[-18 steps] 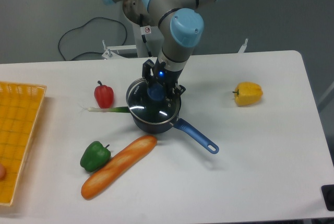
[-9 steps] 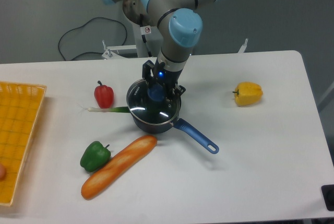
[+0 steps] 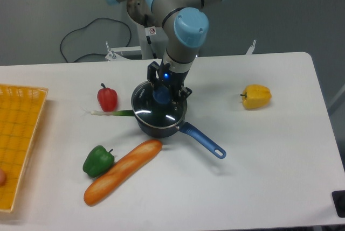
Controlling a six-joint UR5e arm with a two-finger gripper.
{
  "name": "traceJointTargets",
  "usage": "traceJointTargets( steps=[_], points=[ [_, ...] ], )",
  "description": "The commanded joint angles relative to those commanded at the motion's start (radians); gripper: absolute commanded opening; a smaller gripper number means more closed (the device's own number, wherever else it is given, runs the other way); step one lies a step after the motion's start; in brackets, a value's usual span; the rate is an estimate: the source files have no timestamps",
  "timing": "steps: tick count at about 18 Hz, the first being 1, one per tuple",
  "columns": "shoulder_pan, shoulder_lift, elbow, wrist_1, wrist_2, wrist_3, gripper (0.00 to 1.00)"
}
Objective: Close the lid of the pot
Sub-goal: 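Lower the glass lid onto the saucepan rim, then press the lid down, shifting the saucepan and its handle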
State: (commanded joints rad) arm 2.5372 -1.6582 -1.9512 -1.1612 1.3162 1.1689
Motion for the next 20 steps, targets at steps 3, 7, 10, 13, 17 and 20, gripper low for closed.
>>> traceJointTargets(
  steps=[3, 7, 10, 13, 17, 20],
  points=[
    [0.002, 0.002, 0.000, 0.002, 0.000, 0.000, 0.27],
    [0.000, -0.002, -0.002, 0.002, 0.000, -0.002, 0.27],
    [0.000, 0.000, -0.005, 0.002, 0.002, 0.000, 0.27],
    [-0.002, -0.006, -0.009, 0.024, 0.003, -0.002, 0.27],
    [-0.002, -0.008, -0.031, 0.064, 0.003, -0.002, 0.27],
    [-0.002, -0.009, -0.034, 0.064, 0.005, -0.002, 0.27]
  ],
)
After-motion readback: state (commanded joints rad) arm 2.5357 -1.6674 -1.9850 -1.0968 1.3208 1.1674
